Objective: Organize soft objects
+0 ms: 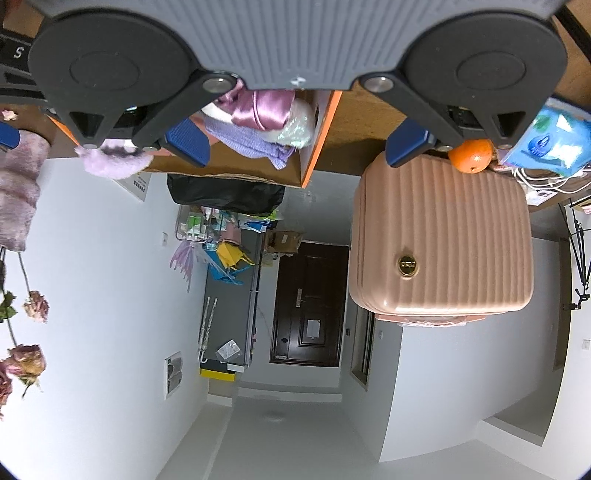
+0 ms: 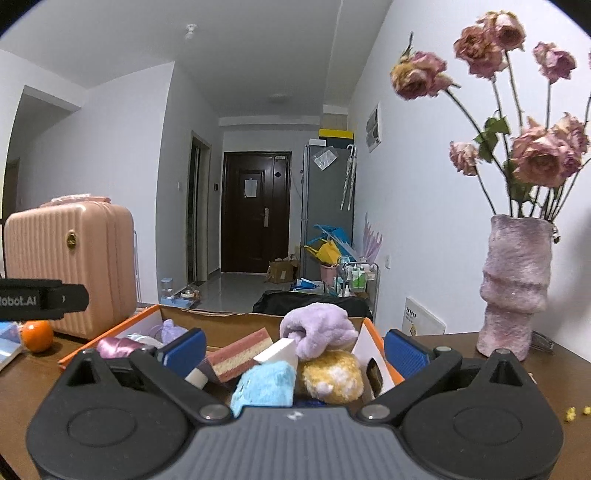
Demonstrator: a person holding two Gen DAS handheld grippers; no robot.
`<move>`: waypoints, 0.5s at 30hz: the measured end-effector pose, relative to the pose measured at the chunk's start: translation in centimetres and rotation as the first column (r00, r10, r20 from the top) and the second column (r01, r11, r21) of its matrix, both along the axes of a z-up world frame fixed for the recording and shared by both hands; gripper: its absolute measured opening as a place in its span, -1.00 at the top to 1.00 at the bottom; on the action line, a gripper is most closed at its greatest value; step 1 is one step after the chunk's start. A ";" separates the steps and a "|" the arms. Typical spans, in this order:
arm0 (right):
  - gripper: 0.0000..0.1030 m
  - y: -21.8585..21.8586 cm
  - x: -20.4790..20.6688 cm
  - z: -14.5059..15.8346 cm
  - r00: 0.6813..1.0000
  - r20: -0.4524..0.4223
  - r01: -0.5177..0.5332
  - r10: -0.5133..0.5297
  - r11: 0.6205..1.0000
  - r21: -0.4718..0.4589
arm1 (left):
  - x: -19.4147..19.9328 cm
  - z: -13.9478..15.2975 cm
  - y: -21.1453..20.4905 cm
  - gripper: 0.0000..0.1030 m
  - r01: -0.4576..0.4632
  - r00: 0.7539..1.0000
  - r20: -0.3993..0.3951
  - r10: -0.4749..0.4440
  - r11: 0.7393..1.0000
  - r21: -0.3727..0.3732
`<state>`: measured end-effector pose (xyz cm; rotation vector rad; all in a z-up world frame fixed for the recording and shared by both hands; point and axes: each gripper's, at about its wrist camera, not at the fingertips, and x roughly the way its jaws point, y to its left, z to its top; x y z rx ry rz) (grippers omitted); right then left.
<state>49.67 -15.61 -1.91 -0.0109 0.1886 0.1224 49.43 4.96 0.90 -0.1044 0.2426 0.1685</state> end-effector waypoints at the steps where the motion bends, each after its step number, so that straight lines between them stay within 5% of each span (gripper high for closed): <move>1: -1.00 -0.2 -0.8 0.1 1.000 0.002 0.000 0.000 1.000 0.002 | -0.7 0.1 0.0 -1.00 0.002 1.000 0.000 -0.002 1.000 0.000; 15: -1.00 -3.0 -12.7 0.8 0.999 0.034 -0.003 0.002 0.999 0.041 | -11.9 0.2 -0.3 -1.00 0.027 1.000 0.013 -0.027 0.999 0.031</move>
